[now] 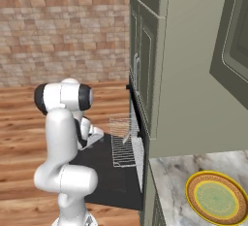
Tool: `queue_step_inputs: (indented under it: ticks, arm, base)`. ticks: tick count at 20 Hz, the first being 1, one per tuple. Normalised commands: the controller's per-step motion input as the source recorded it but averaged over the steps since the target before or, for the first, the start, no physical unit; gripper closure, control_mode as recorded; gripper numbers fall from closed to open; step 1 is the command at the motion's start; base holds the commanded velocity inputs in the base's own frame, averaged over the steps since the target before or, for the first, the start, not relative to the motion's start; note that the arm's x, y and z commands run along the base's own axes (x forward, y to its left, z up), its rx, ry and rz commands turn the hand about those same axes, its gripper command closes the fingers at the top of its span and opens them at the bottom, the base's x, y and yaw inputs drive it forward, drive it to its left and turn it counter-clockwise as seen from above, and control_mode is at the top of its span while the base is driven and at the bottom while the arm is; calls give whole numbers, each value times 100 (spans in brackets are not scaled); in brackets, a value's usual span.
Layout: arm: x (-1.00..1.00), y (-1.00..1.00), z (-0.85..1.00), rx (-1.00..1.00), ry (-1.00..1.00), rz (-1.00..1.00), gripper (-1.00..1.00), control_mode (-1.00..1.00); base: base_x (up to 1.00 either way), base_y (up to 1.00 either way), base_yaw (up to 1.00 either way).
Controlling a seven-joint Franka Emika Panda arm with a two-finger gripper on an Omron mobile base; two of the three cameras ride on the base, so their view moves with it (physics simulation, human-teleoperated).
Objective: Place the fish on the top rack of the oven, and slide the tray back inside. Close the oven door.
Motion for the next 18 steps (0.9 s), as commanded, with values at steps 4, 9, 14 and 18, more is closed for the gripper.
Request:
queue_step_inputs:
  ticks: [4,9,14,18]
  arm:
    - [13,1,-29,0,4,0,-100,-100]
    - [18,9,-35,0,5,0,-100,-100]
    - [22,11,-29,0,5,0,-100,-100]
    - [17,0,-9,1,1,0,-100,-100]
  base:
    - [0,0,0]
    - [0,0,0]
    - [0,0,0]
    - [0,0,0]
